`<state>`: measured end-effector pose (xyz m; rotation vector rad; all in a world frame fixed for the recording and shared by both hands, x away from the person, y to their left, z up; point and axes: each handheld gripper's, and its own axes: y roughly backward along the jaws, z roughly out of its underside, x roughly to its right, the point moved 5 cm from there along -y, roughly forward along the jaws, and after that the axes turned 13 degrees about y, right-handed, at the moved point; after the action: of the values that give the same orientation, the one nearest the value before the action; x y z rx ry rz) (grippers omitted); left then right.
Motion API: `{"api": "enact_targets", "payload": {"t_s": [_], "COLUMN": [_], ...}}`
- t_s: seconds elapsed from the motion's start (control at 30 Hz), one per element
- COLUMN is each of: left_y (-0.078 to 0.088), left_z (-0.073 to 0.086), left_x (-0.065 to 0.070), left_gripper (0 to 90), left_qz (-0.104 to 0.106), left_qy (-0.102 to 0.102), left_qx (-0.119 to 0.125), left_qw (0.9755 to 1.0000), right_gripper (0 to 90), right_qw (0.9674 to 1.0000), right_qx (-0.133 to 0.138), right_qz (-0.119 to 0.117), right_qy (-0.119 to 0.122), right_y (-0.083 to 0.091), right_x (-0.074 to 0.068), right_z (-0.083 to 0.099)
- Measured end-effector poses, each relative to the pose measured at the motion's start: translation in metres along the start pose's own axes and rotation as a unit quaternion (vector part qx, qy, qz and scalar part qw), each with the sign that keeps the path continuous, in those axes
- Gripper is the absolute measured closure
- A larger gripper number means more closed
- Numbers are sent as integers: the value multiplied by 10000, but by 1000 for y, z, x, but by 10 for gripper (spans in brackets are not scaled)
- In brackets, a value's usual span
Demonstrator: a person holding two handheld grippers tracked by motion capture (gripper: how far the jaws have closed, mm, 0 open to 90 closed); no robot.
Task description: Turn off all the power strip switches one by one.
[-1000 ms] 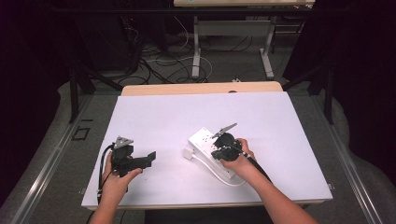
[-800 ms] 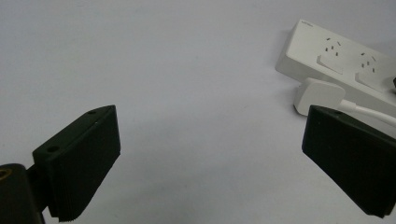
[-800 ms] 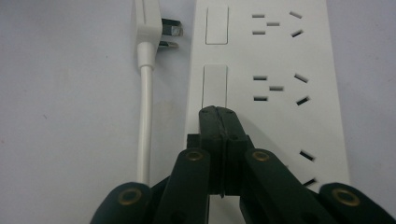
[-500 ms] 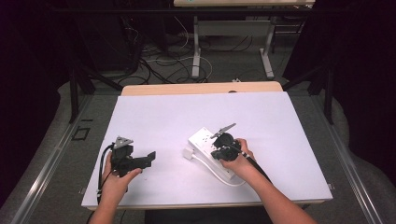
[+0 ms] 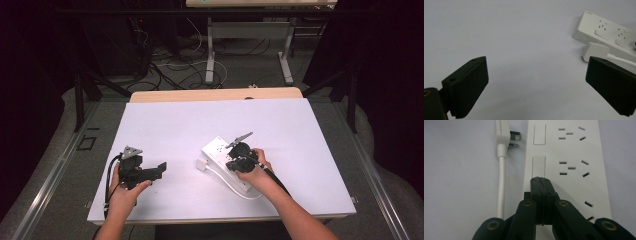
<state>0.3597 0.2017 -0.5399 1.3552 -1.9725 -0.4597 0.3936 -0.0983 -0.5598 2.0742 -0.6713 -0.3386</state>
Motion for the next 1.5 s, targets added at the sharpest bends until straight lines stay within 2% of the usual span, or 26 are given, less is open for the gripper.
{"api": "enact_targets", "payload": {"t_s": [0.4, 0.43, 0.47, 0.5, 0.53, 0.67, 0.7, 0.73, 0.77, 0.8, 1.07, 1.13, 1.17, 1.2, 1.23, 1.33, 1.37, 1.4, 1.5], "left_y": [0, 0, 0, 0, 0, 0, 0, 0, 0, 0, 0, 0, 0, 0, 0, 0, 0, 0, 0], "left_z": [0, 0, 0, 0, 0, 0, 0, 0, 0, 0, 0, 0, 0, 0, 0, 0, 0, 0, 0], "left_x": [0, 0, 0, 0, 0, -1, -1, -1, -1, -1, -1, -1, -1, -1, -1, -1, -1, -1, -1], "left_gripper": [46, 46, 46, 46, 47, 47, 47, 47, 47, 47, 47, 47, 47, 48, 48, 48, 48, 48, 48], "left_qz": [4, 1, 1, -1, -2, -9, -18, -17, -17, -11, -12, -15, -19, -24, -21, -22, -21, -14, -12], "left_qy": [12, 15, 15, 10, 7, 0, 0, 0, -1, -1, 5, 0, -4, -6, -5, -5, -5, -7, 0], "left_qx": [-2, -5, -7, -3, -3, 9, 5, 5, 4, 6, 26, 25, 24, 10, 10, 11, 14, 17, 28], "left_qw": [10000, 10000, 10000, 10000, 10000, 10000, 10000, 10000, 10000, 10000, 10000, 10000, 10000, 10000, 10000, 10000, 10000, 10000, 10000], "right_gripper": [900, 900, 900, 900, 900, 900, 900, 900, 900, 900, 900, 900, 900, 900, 900, 900, 900, 900, 900], "right_qw": [9999, 9999, 9999, 10000, 9999, 9999, 10000, 9997, 9998, 9997, 9997, 9998, 9995, 9998, 9996, 9996, 9994, 9995, 9995], "right_qx": [17, 107, 117, 7, 48, 70, 51, 155, 92, 149, 175, 163, 297, 187, 287, 294, 332, 323, 326], "right_qz": [0, 35, 8, 14, 15, 24, 30, 33, 18, 17, 1, 21, 61, 9, 25, 32, 3, 58, -1], "right_qy": [106, 120, 57, 21, 98, 134, 79, 182, 170, 201, 177, 126, 125, 97, 82, 10, 90, -11, -54], "right_y": [0, 0, 0, 2, 2, 5, 6, 6, 7, 8, 9, 9, 8, 9, 7, 6, 5, 4, 0], "right_x": [1, 1, 0, 0, 1, 0, 0, 0, 0, 1, 3, 5, 6, 6, 8, 9, 11, 11, 12], "right_z": [-2, -3, -3, -4, -5, -10, -11, -13, -14, -17, -24, -26, -27, -28, -30, -32, -33, -34, -34]}}
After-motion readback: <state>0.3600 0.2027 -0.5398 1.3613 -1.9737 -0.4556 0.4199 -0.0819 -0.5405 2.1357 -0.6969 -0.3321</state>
